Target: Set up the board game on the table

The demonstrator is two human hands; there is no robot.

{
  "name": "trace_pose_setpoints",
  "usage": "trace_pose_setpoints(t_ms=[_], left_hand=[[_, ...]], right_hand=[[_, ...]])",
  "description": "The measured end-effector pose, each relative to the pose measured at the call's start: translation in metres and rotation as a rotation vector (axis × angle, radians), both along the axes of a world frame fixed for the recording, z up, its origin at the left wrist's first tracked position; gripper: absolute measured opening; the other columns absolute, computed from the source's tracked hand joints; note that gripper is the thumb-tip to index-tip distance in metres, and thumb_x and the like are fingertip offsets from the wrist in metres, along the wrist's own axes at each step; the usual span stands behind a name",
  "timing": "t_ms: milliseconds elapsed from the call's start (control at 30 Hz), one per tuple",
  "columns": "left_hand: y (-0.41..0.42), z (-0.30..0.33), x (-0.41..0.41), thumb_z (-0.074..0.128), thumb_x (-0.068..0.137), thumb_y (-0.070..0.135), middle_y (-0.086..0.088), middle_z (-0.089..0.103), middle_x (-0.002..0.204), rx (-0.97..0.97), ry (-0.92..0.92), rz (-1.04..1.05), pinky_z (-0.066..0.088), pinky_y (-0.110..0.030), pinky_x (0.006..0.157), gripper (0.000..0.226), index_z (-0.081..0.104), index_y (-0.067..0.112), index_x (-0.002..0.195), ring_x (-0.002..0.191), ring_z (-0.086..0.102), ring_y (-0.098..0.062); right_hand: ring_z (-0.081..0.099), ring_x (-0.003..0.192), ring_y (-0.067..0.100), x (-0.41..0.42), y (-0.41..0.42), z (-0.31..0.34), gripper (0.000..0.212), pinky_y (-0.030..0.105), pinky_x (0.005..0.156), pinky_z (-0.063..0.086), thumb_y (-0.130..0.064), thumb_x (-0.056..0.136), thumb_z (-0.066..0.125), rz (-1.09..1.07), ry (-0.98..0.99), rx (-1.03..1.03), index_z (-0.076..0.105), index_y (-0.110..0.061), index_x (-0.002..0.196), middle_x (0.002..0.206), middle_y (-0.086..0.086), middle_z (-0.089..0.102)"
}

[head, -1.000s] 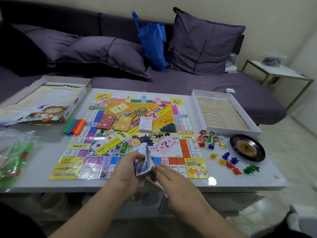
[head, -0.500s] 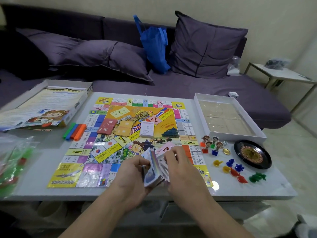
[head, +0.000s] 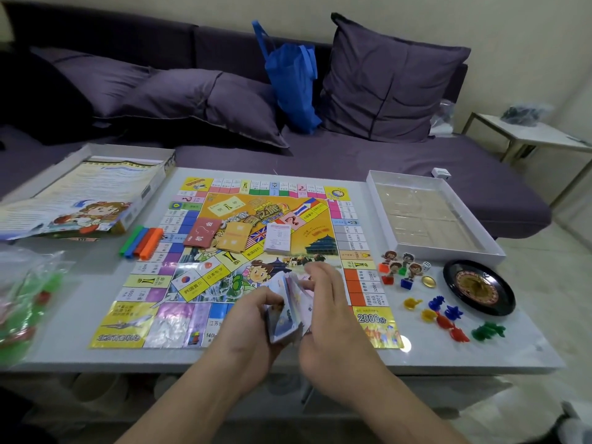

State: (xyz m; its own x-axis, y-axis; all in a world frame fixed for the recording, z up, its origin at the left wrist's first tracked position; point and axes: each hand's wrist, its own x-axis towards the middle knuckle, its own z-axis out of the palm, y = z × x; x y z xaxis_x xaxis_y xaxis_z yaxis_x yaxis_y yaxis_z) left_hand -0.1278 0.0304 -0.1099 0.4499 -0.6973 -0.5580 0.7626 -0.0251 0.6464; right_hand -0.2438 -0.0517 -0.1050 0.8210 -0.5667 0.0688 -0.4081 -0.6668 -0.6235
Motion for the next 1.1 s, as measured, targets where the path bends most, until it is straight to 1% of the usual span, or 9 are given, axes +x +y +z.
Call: trace_pose_setpoints(t_ms=[100, 333, 467, 600, 700, 800, 867, 967, 1100], left_hand=[[-0.003, -0.001, 0.001, 0.051, 0.088, 0.008, -0.023, 0.072, 0.095, 0.023, -0.042, 0.037, 0.059, -0.036, 0.063, 0.036, 0.068, -0.007, 0.116, 0.071, 0.071, -0.029], [-0.001, 0.001, -0.01, 0.057, 0.089, 0.01, -0.02, 0.071, 0.084, 0.064, -0.089, 0.011, 0.057, -0.037, 0.068, 0.026, 0.072, -0.003, 0.107, 0.068, 0.068, -0.029], [-0.001, 0.002, -0.004, 0.062, 0.091, 0.003, -0.02, 0.071, 0.109, 0.181, -0.375, -0.054, 0.061, -0.04, 0.073, 0.023, 0.063, 0.005, 0.114, 0.092, 0.071, -0.031], [0.003, 0.007, -0.011, 0.065, 0.094, 0.015, -0.008, 0.065, 0.107, 0.306, -0.741, -0.231, 0.063, -0.046, 0.082, 0.018, 0.054, 0.02, 0.107, 0.097, 0.067, -0.026], [0.003, 0.007, -0.012, 0.067, 0.095, 0.018, -0.006, 0.065, 0.103, 0.294, -0.784, -0.226, 0.063, -0.035, 0.071, 0.017, 0.054, 0.019, 0.107, 0.094, 0.068, -0.021], [0.005, 0.01, -0.005, 0.072, 0.089, 0.015, -0.009, 0.07, 0.107, 0.282, -0.718, -0.245, 0.064, -0.035, 0.073, 0.024, 0.062, 0.018, 0.111, 0.098, 0.07, -0.022], [0.007, 0.012, 0.0, 0.077, 0.081, 0.011, -0.015, 0.073, 0.105, 0.217, -0.555, -0.247, 0.065, -0.044, 0.079, 0.035, 0.065, 0.01, 0.113, 0.096, 0.073, -0.028], [0.015, 0.02, 0.004, 0.081, 0.068, 0.009, -0.018, 0.074, 0.097, 0.081, -0.26, -0.305, 0.059, -0.035, 0.062, 0.051, 0.063, 0.001, 0.115, 0.076, 0.074, -0.026], [0.019, 0.019, 0.008, 0.082, 0.067, 0.016, -0.02, 0.076, 0.099, 0.036, -0.179, -0.383, 0.056, -0.04, 0.077, 0.053, 0.07, 0.002, 0.116, 0.08, 0.073, -0.03]], right_hand=[[0.038, 0.142, 0.012, -0.001, 0.002, 0.005, 0.106, 0.035, 0.108, 0.051, -0.01, 0.085, 0.071, -0.027, 0.097, 0.08, 0.002, -0.032, 0.163, 0.162, -0.017, 0.018], [0.047, 0.126, 0.006, 0.0, 0.012, 0.004, 0.1, 0.027, 0.101, 0.053, -0.011, 0.08, 0.073, 0.061, 0.126, 0.157, 0.017, -0.04, 0.156, 0.139, -0.016, 0.035], [0.003, 0.159, 0.011, -0.003, 0.002, 0.006, 0.13, 0.034, 0.124, 0.031, -0.026, 0.082, 0.08, 0.099, 0.18, -0.069, -0.025, -0.043, 0.156, 0.166, -0.024, -0.012], [-0.024, 0.151, 0.004, 0.0, -0.004, 0.012, 0.143, 0.033, 0.127, 0.003, -0.027, 0.081, 0.086, 0.146, 0.268, -0.262, -0.038, -0.043, 0.15, 0.164, -0.022, -0.033], [0.004, 0.16, 0.014, 0.001, -0.005, 0.011, 0.128, 0.034, 0.13, 0.018, -0.032, 0.083, 0.084, 0.152, 0.265, -0.288, -0.017, -0.031, 0.162, 0.171, -0.012, -0.004], [0.043, 0.135, 0.014, 0.002, -0.007, 0.009, 0.111, 0.031, 0.108, 0.046, -0.038, 0.076, 0.085, 0.135, 0.168, -0.28, 0.01, -0.034, 0.158, 0.152, -0.015, 0.028], [0.049, 0.119, 0.011, 0.001, -0.008, 0.01, 0.1, 0.028, 0.094, 0.051, -0.043, 0.072, 0.084, 0.131, 0.107, -0.246, 0.021, -0.037, 0.149, 0.138, -0.018, 0.037], [0.053, 0.118, 0.008, -0.002, -0.01, 0.011, 0.098, 0.03, 0.093, 0.057, -0.048, 0.07, 0.081, 0.149, 0.01, -0.119, 0.026, -0.039, 0.151, 0.134, -0.023, 0.04], [0.051, 0.123, 0.005, -0.002, -0.005, 0.014, 0.096, 0.031, 0.096, 0.057, -0.044, 0.074, 0.081, 0.215, -0.008, -0.014, 0.025, -0.038, 0.152, 0.136, -0.021, 0.04]])
